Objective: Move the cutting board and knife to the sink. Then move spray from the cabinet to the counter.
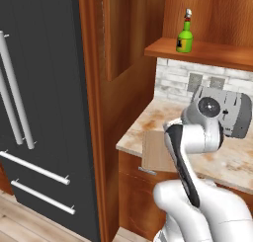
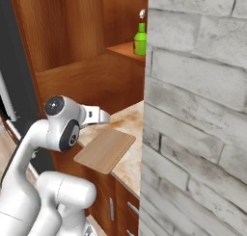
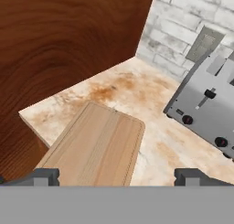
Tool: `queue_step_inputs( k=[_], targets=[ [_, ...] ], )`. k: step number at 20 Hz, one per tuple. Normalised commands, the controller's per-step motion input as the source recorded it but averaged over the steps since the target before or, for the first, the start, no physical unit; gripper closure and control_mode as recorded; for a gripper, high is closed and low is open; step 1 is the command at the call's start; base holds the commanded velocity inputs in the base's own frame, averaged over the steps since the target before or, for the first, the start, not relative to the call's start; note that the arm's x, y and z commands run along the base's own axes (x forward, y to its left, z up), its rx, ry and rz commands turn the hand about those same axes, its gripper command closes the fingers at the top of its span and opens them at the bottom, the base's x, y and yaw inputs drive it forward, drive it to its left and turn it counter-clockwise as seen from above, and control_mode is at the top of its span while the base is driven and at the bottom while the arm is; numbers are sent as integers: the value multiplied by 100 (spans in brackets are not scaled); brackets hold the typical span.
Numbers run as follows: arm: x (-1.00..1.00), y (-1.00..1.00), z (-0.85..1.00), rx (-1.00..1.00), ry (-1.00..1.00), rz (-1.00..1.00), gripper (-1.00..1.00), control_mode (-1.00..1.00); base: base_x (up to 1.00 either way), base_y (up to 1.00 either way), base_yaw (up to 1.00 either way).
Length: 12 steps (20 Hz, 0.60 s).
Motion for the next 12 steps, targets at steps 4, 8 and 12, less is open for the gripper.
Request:
queue_step_inputs(
  k=[4, 8, 12],
  targets=[
    [-46, 43, 17, -18, 20, 0, -100, -100, 0, 0, 0],
    [-32, 49, 1, -21, 29, 0, -100, -100, 0, 0, 0],
    [-38, 44, 0, -22, 31, 0, -100, -100, 0, 0, 0]
  ],
)
